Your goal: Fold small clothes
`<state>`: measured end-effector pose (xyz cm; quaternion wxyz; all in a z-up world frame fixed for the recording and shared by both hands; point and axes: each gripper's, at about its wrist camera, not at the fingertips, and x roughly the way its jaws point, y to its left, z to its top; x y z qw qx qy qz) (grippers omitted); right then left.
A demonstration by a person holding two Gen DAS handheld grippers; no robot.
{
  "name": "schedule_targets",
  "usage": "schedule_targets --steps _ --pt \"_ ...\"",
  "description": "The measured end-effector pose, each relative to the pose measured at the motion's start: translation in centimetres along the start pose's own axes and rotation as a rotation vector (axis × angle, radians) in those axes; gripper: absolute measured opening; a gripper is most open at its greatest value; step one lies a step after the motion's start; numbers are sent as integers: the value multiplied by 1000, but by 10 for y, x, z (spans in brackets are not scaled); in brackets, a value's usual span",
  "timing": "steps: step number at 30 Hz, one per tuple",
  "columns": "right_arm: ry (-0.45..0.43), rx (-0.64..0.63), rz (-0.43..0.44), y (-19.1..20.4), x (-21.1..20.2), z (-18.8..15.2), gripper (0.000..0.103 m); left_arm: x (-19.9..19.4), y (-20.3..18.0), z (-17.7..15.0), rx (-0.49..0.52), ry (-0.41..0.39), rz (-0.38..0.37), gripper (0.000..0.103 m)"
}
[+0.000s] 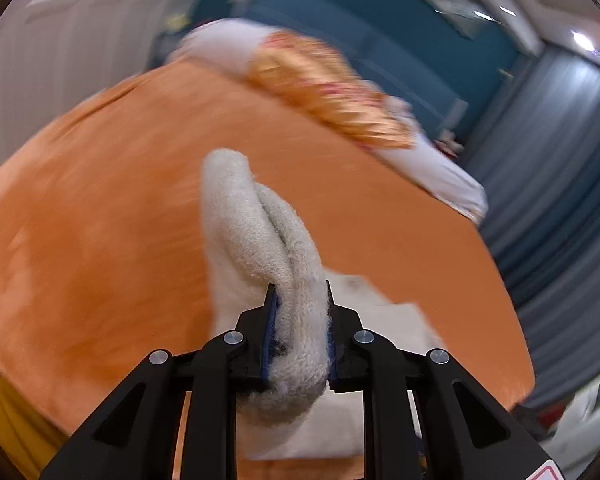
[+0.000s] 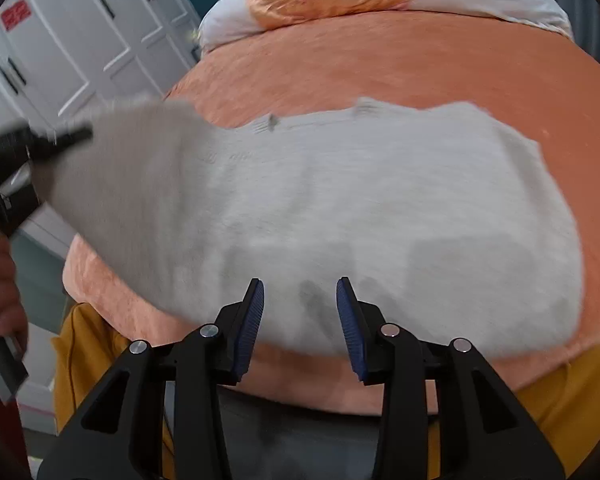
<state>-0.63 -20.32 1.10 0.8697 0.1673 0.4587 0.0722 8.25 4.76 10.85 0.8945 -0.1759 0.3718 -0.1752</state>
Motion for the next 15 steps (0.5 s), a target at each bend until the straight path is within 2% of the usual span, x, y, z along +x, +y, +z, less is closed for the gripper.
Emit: schedule_targets --steps 2,4,5,8,12,15 --pt "-14 41 -2 -20 -13 -5 36 6 -41 -5 62 12 -54 15" --pt "-24 69 -15 -37 -25 -11 36 25 -86 -17 127 59 -110 15" --pt "-31 83 -31 -47 -32 -16 36 40 -110 -29 167 94 -128 15" --pt "-40 120 -84 -77 -46 -27 36 81 -150 -66 232 201 -146 15" --pt "-37 202 -113 -111 -57 -42 37 138 -168 -119 262 362 -104 15" --pt "-41 264 -113 -129 -63 -51 37 154 -166 -146 283 408 -63 15"
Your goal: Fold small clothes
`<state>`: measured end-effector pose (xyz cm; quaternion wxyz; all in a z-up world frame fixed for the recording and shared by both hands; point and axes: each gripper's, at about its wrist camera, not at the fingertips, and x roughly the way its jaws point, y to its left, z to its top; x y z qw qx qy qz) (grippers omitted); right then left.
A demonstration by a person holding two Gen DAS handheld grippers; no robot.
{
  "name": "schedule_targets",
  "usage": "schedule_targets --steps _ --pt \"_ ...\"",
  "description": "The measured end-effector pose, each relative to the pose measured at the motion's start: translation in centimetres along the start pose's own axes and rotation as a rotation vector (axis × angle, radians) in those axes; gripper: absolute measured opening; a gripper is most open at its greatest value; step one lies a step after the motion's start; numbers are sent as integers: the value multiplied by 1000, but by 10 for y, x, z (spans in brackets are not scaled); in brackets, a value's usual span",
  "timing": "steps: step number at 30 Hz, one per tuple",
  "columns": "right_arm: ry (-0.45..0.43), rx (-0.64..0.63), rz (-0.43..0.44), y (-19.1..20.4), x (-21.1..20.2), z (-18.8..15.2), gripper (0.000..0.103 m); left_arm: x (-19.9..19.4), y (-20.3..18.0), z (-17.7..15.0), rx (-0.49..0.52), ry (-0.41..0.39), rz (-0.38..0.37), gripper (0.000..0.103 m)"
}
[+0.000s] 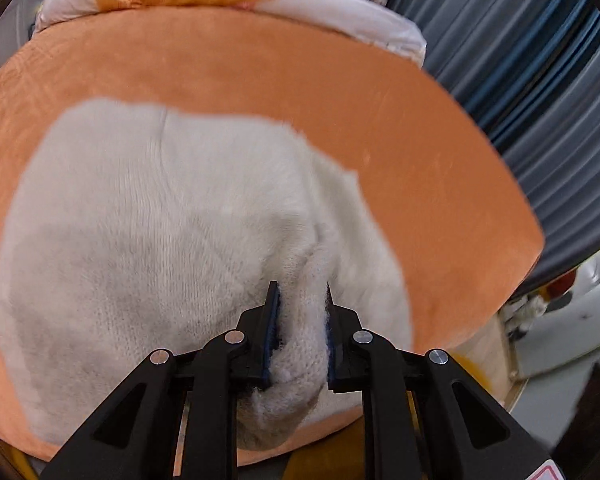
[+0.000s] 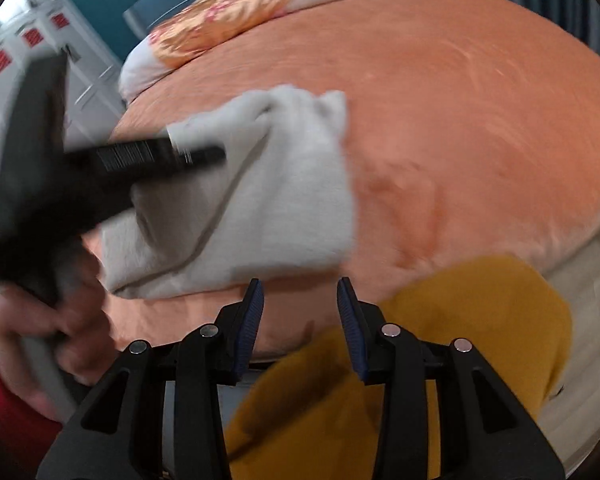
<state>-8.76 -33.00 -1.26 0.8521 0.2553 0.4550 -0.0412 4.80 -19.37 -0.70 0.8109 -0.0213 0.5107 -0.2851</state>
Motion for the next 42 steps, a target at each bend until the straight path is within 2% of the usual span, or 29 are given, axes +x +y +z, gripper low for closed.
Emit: schedule_targets --steps 7,9,11,16,21,22,24,26,30,34,37,40,42 --pt "-23 49 57 -14 -1 15 38 -1 -6 12 43 -6 43 17" --pt "-41 58 99 -10 -2 27 42 -7 -9 8 67 -6 66 20" --pt "-62 58 124 -6 -4 39 53 -13 -12 5 87 -14 94 25" --pt "-104 54 143 1 -8 64 54 -29 -16 4 104 -24 116 28" --pt "-113 116 191 -6 -14 82 56 -44 -16 -2 95 -35 126 47" --pt "-110 121 195 -6 -14 84 60 -48 -14 -4 93 -38 131 50" --pt "-98 133 196 -5 -10 86 62 -56 -8 -9 88 -47 145 64" --pt "-73 133 206 -1 -3 89 63 -67 3 -18 88 -60 169 67" --pt "3 147 238 10 19 87 64 -75 32 -35 85 -33 250 68" --pt "66 184 253 21 41 85 67 -73 72 -48 -4 10 309 68" --pt "125 216 254 28 59 86 67 -71 95 -51 -76 26 315 68" --pt "167 212 252 37 72 88 68 -70 107 -52 -92 24 338 68" --pt "201 169 199 48 85 90 69 -68 113 -54 -93 26 346 69"
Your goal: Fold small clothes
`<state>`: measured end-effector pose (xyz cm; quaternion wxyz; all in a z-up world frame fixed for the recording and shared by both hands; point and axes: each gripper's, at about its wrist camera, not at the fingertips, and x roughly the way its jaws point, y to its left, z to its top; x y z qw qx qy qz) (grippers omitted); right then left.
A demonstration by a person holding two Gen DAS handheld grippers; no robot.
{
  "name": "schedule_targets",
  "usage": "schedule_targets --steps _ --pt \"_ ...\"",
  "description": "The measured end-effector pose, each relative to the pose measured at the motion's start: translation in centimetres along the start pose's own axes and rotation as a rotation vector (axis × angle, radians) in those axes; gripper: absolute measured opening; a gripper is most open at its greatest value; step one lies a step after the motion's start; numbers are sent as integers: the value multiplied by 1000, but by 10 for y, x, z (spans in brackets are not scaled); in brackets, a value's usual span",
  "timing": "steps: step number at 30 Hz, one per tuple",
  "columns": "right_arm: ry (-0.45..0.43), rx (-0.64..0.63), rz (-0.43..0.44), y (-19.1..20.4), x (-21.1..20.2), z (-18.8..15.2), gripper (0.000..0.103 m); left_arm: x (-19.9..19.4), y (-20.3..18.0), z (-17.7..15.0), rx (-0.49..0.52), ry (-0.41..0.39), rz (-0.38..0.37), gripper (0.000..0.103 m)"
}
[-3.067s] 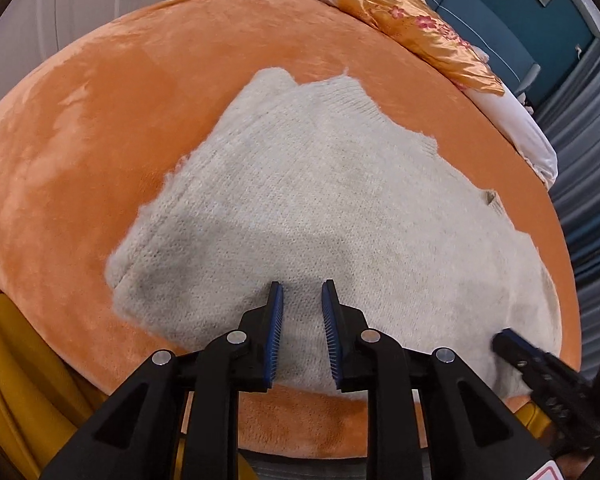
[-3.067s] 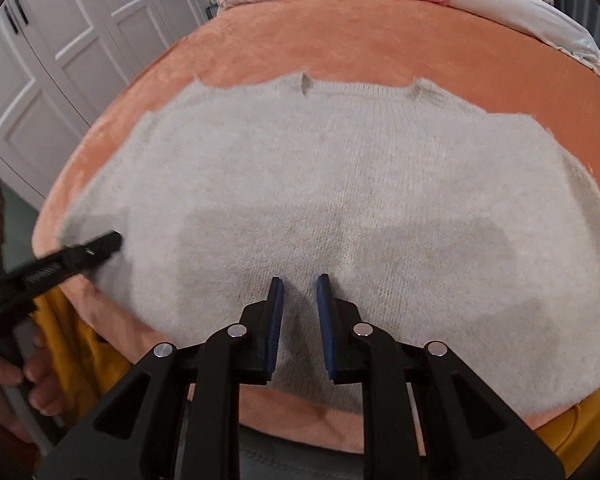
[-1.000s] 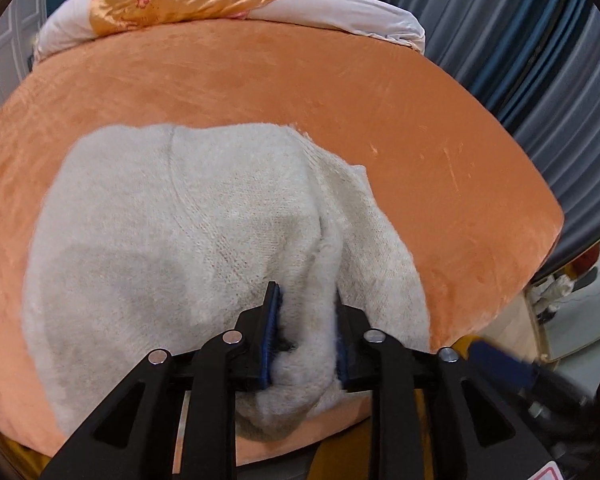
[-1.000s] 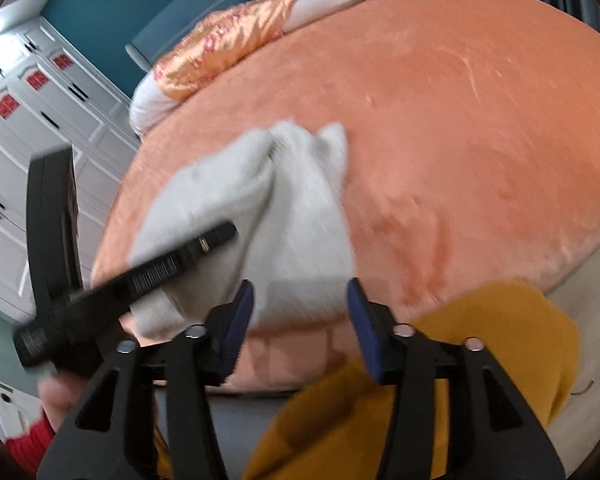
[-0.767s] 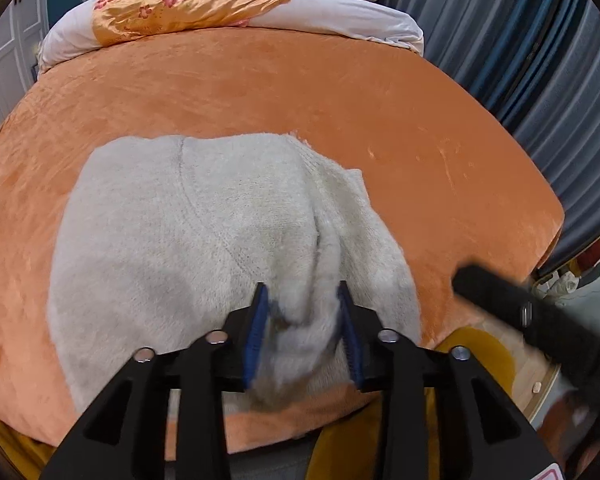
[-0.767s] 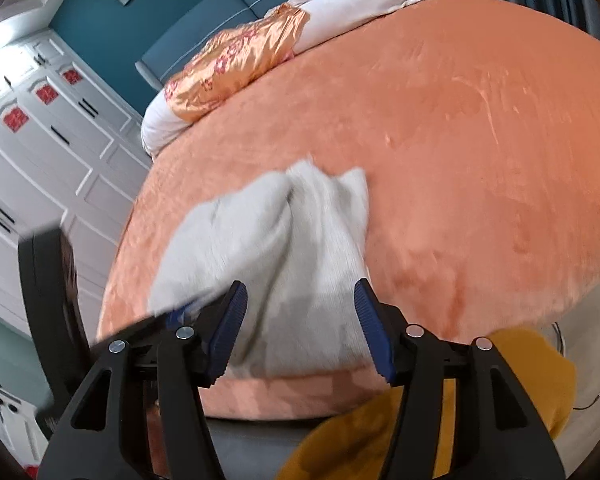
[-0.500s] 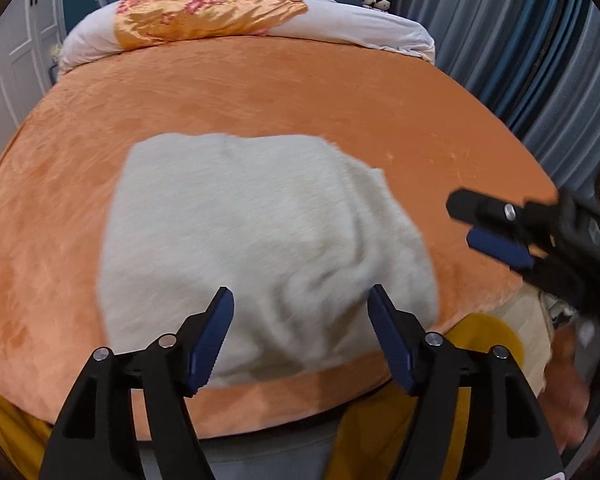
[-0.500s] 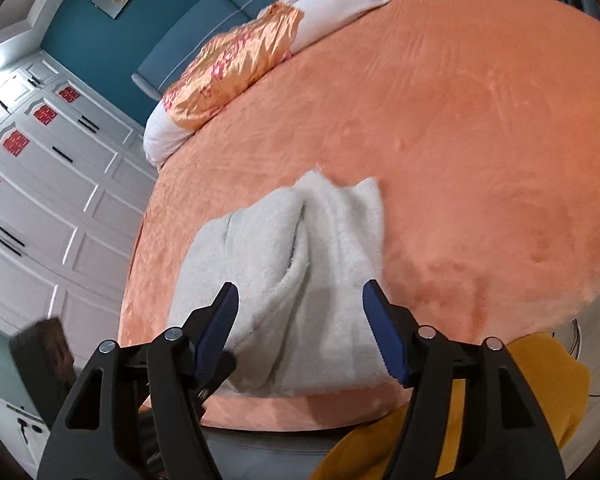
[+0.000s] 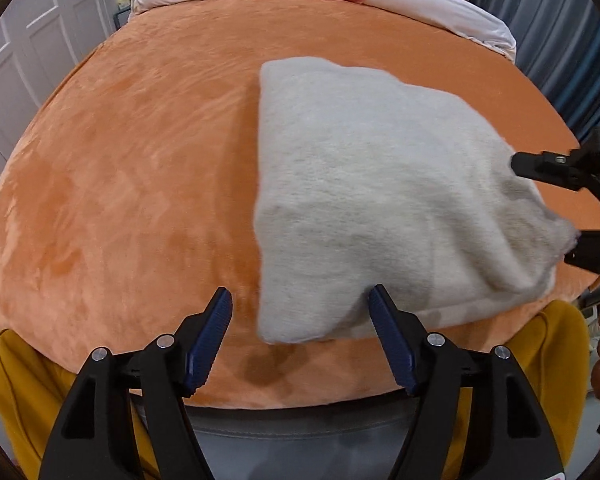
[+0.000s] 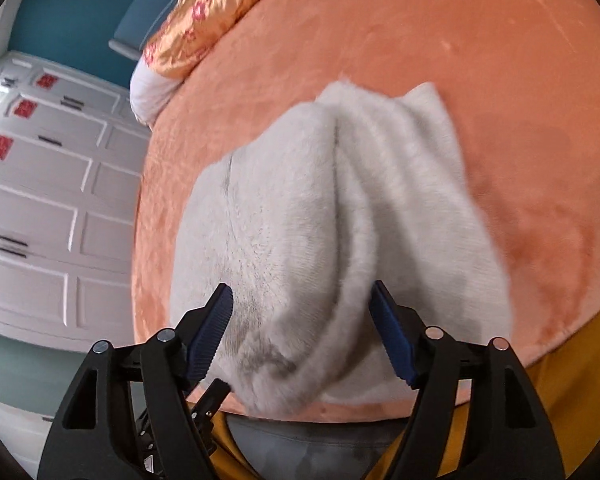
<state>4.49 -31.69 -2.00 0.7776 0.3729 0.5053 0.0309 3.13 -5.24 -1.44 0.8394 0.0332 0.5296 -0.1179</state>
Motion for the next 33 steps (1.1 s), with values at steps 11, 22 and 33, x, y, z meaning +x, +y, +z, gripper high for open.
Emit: schedule_targets --steps 11,22,33 --pt "32 -289 -214 88 30 8 67 -18 20 -4 -47 -37 -15 70" --pt "-18 -176 -157 71 9 2 20 -62 99 -21 -235 -107 -48 70" --pt "163 -770 -13 325 122 -96 17 -98 168 -67 -454 -126 -23 70"
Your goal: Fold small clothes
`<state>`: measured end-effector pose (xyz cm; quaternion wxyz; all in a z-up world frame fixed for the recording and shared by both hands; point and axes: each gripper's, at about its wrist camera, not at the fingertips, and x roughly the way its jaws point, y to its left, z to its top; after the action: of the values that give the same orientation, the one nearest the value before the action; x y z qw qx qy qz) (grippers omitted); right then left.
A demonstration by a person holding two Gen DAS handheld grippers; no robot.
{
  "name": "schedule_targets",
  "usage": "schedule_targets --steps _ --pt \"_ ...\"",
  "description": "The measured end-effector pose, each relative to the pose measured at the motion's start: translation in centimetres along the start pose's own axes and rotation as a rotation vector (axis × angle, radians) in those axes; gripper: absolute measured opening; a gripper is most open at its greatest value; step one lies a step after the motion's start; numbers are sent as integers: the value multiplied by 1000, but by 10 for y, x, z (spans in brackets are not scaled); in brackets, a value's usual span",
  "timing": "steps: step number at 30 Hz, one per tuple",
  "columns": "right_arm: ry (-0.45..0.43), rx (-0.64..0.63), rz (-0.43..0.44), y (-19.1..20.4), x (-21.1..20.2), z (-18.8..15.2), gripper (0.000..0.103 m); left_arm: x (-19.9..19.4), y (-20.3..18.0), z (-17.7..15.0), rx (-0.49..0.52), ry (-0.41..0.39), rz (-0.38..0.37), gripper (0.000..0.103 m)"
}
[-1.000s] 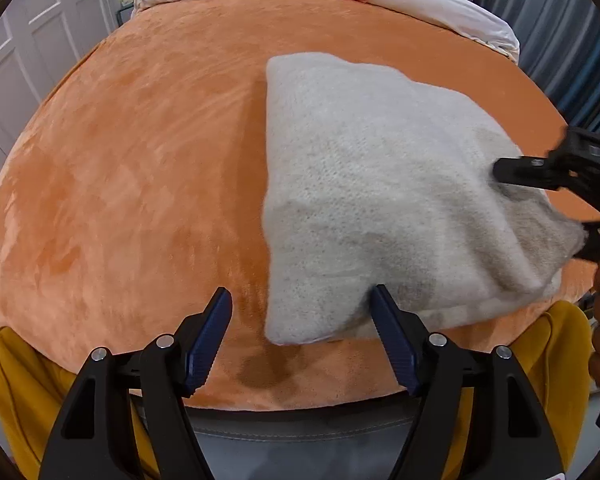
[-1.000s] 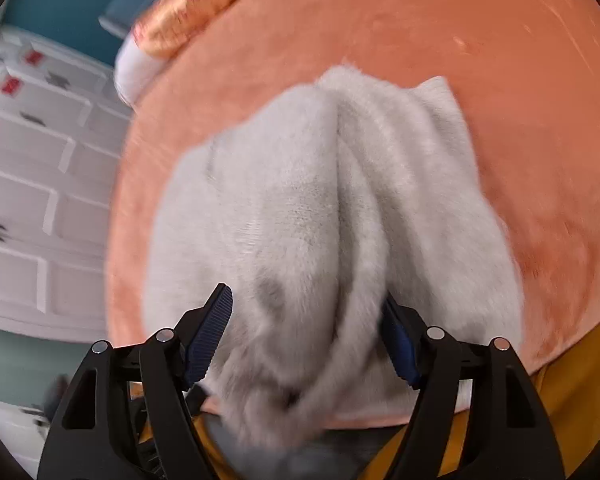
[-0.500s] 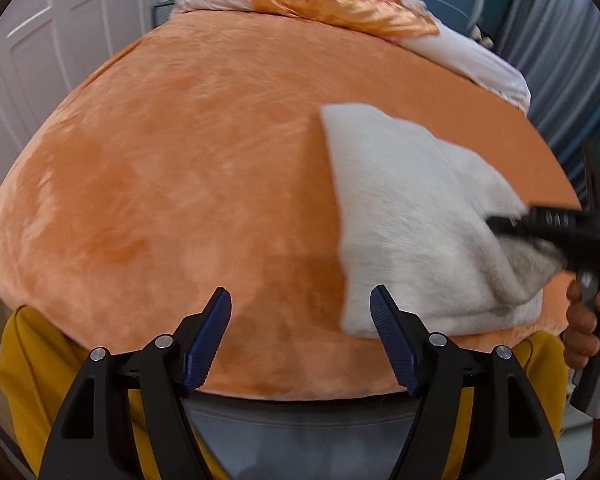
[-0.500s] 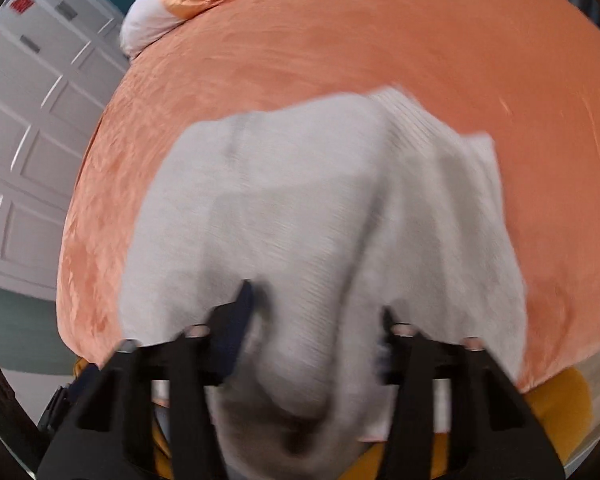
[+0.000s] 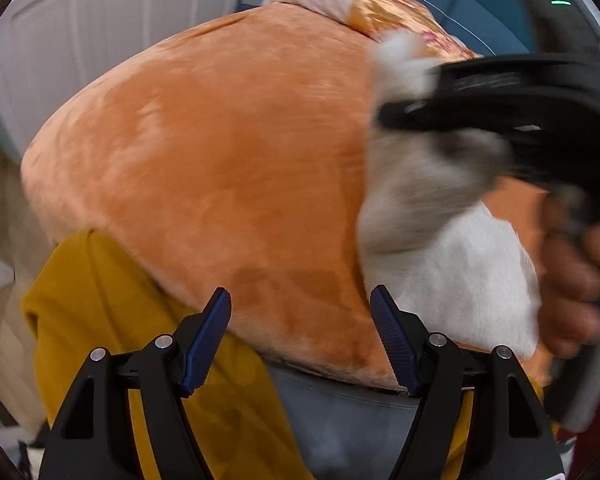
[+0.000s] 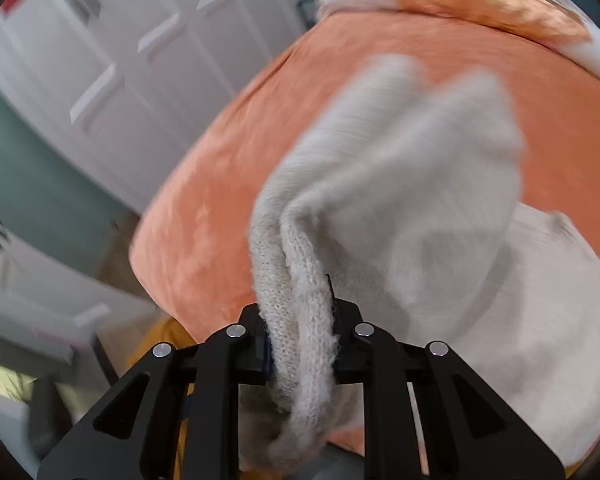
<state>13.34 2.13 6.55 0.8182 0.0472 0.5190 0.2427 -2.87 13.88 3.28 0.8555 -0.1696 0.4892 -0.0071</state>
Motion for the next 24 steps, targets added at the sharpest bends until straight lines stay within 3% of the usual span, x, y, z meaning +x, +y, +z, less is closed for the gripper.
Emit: schedule_targets --steps 3,5,8,10,11,15,17,20,24 --pt "9 50 30 -7 1 1 16 -9 6 0 -20 -19 -3 70" --pt "-89 107 94 -29 -42 0 16 -13 2 2 -14 -31 -18 70" --pt "-247 247 157 -97 -120 -18 16 -9 -12 13 19 -30 -64 70" --pt "-306 345 115 -152 -157 -48 16 -5 -36 18 63 -29 -108 70" --pt "-312 407 46 -187 -168 -71 16 -4 -46 19 81 -27 -125 70" --pt "-147 643 -144 -295 -136 -159 16 12 -117 17 208 2 -208 70" --pt "-113 693 -159 -315 -115 -192 17 22 -149 11 260 19 -230 70" --pt "-192 720 -86 -318 -120 -205 18 38 -195 2 342 39 -225 70" --pt "-240 709 -98 -314 -142 -210 26 67 -230 -12 436 50 -140 70"
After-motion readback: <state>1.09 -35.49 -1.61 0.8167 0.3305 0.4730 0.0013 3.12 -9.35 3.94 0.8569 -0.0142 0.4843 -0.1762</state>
